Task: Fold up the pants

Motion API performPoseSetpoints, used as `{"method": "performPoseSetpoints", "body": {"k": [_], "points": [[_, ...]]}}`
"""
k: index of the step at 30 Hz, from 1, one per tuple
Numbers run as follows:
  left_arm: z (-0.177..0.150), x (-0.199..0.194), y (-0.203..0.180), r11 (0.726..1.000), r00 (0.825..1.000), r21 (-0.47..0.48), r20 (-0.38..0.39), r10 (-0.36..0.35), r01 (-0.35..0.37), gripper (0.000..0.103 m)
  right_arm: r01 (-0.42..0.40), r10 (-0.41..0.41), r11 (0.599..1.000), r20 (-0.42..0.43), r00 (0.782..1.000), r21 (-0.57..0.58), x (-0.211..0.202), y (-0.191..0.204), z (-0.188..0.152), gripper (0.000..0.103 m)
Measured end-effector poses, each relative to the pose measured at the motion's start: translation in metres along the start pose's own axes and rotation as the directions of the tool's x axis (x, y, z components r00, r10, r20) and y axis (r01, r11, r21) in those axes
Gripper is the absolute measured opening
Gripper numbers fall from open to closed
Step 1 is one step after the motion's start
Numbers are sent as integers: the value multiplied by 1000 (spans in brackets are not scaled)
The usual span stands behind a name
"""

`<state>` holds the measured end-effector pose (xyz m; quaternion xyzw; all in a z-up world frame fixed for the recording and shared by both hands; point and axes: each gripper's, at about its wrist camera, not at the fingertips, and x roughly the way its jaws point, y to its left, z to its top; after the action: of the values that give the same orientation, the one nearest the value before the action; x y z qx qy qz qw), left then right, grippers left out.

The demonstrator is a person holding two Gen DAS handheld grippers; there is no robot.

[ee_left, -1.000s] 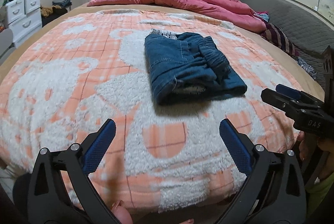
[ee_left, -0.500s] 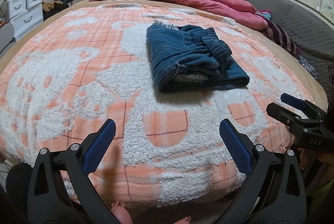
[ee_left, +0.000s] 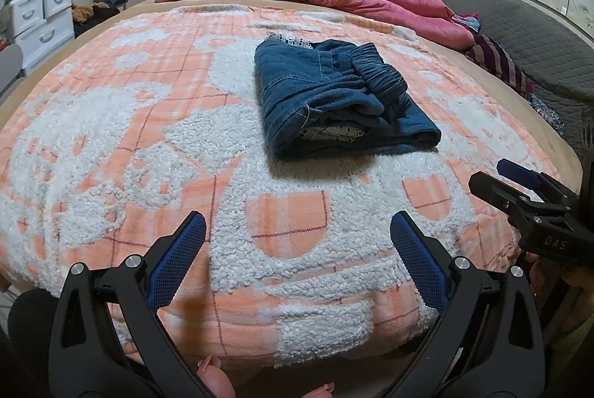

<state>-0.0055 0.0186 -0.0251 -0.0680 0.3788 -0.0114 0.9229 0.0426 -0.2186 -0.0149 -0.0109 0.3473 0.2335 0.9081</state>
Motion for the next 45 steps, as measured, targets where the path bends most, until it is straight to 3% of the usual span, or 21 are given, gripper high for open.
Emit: {"method": "performPoseSetpoints", "body": {"k": [45], "points": [[1,2,2,999,1000,-27,-4,21,-21,93,4,-4,1000,-23,1000,-6,8,-2,-4,98]]}}
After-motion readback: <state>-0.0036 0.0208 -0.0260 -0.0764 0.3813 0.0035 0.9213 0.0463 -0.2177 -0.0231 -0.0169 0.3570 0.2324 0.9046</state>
